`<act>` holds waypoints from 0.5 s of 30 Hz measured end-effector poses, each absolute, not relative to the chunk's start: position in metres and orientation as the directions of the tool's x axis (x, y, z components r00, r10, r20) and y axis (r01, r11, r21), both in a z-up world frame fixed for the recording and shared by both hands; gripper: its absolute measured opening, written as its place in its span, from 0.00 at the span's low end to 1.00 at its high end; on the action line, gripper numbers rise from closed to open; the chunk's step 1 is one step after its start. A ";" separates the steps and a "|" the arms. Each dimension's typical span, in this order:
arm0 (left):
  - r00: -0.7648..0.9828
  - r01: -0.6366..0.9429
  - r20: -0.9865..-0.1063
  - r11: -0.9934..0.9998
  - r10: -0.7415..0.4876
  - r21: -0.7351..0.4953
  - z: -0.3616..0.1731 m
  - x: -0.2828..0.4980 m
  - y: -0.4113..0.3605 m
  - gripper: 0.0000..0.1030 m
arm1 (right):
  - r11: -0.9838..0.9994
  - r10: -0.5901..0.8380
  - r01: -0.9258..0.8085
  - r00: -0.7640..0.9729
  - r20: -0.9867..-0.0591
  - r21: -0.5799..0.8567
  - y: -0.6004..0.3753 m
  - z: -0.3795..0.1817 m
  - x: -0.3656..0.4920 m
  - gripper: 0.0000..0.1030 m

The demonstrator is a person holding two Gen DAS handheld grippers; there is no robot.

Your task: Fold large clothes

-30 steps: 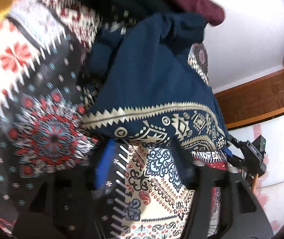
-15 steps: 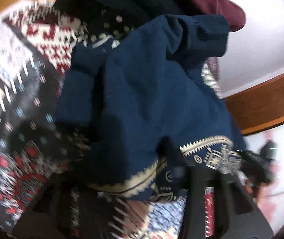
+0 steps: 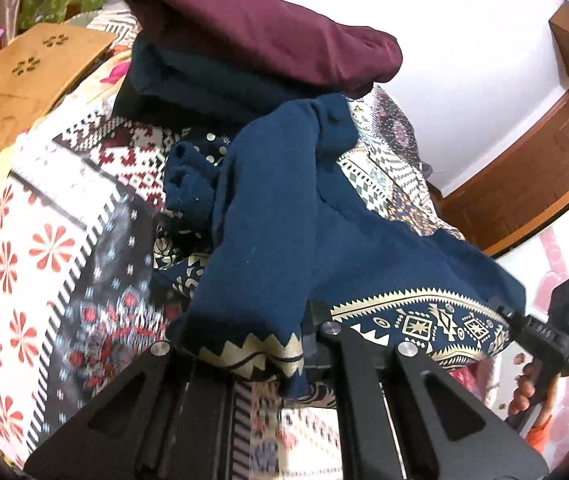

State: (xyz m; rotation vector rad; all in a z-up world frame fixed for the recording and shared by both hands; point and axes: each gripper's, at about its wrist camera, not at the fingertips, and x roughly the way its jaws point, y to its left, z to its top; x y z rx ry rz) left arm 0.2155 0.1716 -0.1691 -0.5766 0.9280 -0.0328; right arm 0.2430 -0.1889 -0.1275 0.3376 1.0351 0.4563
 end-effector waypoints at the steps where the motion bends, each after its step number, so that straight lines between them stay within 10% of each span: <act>1: 0.606 -0.221 -0.745 0.841 -0.279 -0.494 -0.172 0.211 0.174 0.06 | 0.861 0.507 -0.201 0.432 -0.746 0.468 -0.190 -0.128 0.238 0.10; 9: 0.552 -0.306 -0.767 0.776 -0.327 -0.551 -0.199 0.187 0.174 0.11 | 0.879 0.474 -0.169 0.419 -0.774 0.447 -0.201 -0.129 0.226 0.21; 15: 0.511 -0.349 -0.767 0.722 -0.388 -0.598 -0.215 0.177 0.171 0.43 | 0.897 0.432 -0.125 0.449 -0.783 0.423 -0.216 -0.119 0.220 0.32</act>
